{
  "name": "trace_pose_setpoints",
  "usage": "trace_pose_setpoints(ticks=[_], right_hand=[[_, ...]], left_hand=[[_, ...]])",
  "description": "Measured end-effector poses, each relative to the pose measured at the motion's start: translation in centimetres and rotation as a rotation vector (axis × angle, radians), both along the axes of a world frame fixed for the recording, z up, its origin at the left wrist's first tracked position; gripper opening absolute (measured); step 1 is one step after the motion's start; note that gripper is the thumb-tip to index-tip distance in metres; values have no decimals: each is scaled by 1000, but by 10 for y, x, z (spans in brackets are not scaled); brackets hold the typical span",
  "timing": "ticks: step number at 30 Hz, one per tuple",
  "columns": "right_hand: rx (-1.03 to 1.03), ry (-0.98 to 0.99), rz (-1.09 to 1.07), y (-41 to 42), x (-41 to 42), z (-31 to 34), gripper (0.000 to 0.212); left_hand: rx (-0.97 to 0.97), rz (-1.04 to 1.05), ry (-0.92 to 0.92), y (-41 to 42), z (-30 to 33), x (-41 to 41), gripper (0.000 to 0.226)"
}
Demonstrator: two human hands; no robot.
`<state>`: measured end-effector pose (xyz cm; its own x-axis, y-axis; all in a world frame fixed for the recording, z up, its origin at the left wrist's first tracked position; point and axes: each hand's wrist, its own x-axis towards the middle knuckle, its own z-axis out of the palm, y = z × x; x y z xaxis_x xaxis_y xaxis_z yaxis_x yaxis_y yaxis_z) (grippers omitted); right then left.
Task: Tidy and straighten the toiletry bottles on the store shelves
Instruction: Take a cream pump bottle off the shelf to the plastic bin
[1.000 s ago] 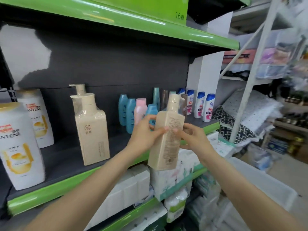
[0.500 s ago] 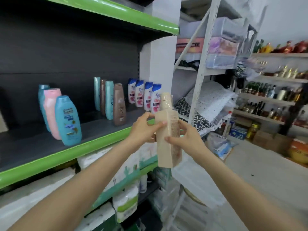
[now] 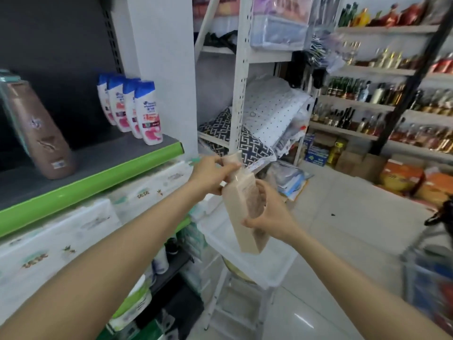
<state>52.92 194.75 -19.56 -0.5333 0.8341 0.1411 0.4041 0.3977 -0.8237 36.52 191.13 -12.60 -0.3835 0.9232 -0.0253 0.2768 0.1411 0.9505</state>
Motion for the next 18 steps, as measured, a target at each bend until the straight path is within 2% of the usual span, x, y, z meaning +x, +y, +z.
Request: trace_pose_setpoints(ticks=[3,7,13,15,18], right_hand=[[-30,-66,13,42,7,-22,106],[-190,-49,38,113,17,-53,96],[-345,-46,-27,176,16,-95,50],[-371,-59,-78,191,14,-115,41],[-444,-64,-109,208,10,-143,34]], left_hand=[[-4,-19,59,44,-25,7,20],[-9,-58,190,97,-65,15,19],[-67,-155,370,155,-123,17,24],[-110,-211,424,169,-139,17,31],[-172,-252,448,186,-163,19,24]])
